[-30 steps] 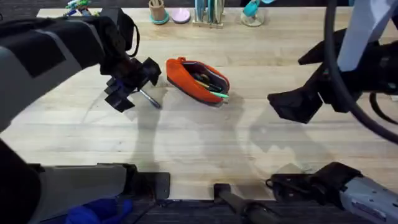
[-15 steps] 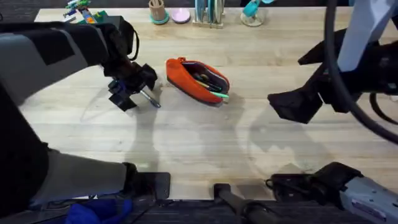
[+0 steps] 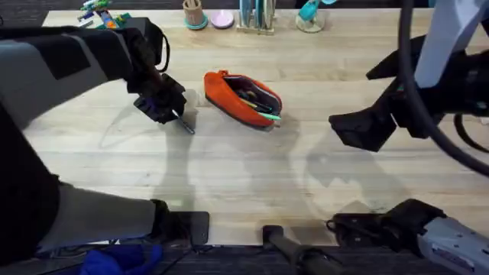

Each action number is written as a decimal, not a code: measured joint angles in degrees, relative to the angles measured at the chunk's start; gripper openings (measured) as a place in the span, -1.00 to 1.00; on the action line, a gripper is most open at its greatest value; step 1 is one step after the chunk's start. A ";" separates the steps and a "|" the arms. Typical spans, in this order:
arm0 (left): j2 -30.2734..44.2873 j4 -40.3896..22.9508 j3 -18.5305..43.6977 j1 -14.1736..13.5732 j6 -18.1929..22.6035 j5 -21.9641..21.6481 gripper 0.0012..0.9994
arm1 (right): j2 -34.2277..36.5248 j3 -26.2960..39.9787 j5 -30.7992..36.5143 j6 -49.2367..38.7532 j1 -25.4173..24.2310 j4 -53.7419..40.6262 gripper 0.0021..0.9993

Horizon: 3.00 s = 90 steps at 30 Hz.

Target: Unzip the bag, pick up the pens from the table one at a time and place them inside, then zip the bag closed.

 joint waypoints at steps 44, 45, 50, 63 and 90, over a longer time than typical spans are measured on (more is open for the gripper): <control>-16.93 -14.61 2.84 -20.48 -15.21 3.16 -0.92 | 1.98 0.00 0.00 0.00 0.00 0.07 0.99; -16.93 -15.00 3.84 -21.63 -16.15 3.09 -0.92 | 1.98 0.00 0.00 0.00 0.00 0.06 0.99; -16.93 -18.98 9.75 -26.72 -20.50 1.86 -0.93 | 2.00 0.00 0.00 0.00 0.00 -0.02 0.99; -16.14 -24.91 21.29 -33.66 -29.96 0.21 -0.93 | 2.00 0.00 -0.02 0.00 0.00 -0.17 0.99; 4.18 -26.15 34.29 -38.80 -45.07 -0.12 -0.92 | 1.98 0.00 -0.02 0.00 0.00 -0.17 0.99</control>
